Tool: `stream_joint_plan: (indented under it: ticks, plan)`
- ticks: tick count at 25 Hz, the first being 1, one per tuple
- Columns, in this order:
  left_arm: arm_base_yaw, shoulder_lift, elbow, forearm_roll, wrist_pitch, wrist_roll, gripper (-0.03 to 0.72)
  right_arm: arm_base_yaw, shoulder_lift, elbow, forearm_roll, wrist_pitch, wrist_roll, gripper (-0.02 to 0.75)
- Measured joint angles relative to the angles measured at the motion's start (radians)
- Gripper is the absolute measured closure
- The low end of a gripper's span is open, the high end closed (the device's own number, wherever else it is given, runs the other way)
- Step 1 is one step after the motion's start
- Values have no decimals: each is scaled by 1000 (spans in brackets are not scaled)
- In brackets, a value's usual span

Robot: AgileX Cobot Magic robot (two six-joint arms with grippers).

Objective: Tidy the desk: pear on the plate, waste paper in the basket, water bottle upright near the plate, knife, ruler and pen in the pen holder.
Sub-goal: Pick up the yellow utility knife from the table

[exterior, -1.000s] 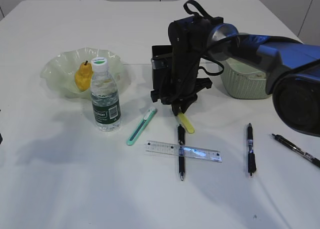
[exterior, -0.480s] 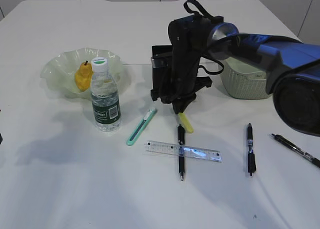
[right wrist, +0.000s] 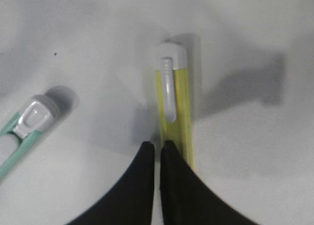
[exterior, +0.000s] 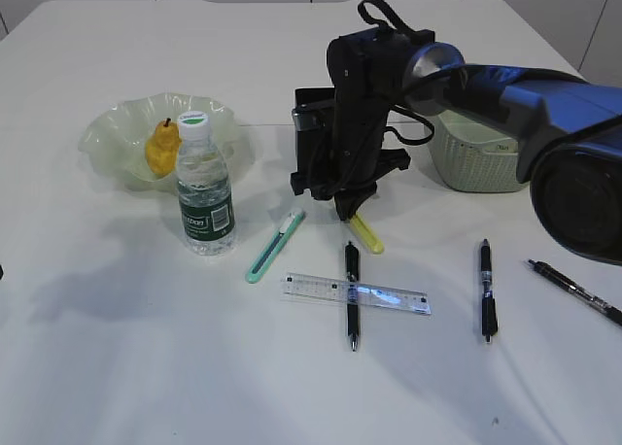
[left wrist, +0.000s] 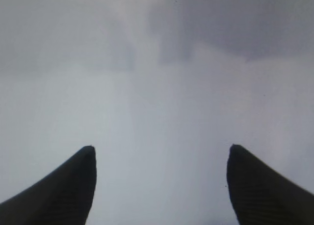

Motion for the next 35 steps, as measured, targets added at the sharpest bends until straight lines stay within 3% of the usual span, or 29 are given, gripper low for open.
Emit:
stream_joint_plan:
  ticks: [5,10,13,35]
  plan:
    - [0,0,0,0,6,0,97,0,0,0,-10,0,0,696]
    - [0,0,0,0,10,0,97,0,0,0,-17,0,0,495]
    - [0,0,0,0,10,0,97,0,0,0,-17,0,0,437]
    - [0,0,0,0,-1,0,97,0,-8,-14,-63,0,-7,421]
